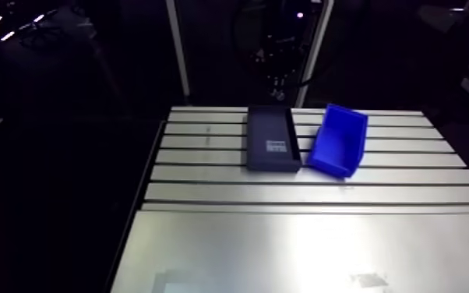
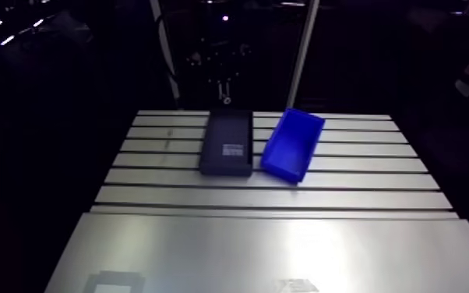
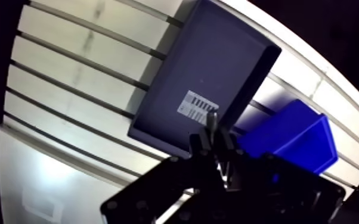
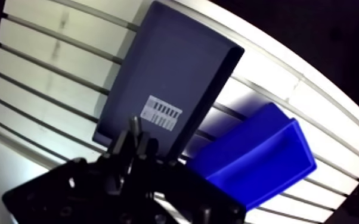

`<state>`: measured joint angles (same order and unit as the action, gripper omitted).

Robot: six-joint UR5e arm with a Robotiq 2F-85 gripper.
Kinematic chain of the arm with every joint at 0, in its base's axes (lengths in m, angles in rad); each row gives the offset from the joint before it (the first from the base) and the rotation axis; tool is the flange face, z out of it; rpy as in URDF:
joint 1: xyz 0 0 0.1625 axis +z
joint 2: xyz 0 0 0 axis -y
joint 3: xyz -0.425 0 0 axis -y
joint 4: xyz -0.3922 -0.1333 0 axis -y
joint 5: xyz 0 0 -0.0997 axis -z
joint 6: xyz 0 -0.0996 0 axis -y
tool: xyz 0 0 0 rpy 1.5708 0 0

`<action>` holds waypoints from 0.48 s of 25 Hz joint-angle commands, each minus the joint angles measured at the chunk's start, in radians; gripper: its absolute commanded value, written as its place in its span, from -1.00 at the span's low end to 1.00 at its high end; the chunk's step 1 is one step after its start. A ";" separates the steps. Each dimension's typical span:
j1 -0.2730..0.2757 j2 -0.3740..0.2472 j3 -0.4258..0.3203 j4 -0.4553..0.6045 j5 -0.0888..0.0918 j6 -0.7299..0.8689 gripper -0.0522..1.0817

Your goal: Pick up the M10 bolt from the tray and put it into the blue bin.

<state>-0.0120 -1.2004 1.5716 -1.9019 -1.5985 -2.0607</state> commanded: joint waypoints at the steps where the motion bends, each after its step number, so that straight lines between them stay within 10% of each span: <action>1: -0.071 -0.113 -0.065 0.142 0.002 -0.525 0.99; 12: -0.229 -0.119 -0.032 0.146 -0.007 -0.858 0.99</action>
<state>-0.1442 -1.3022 1.5269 -1.7789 -1.6022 -2.6590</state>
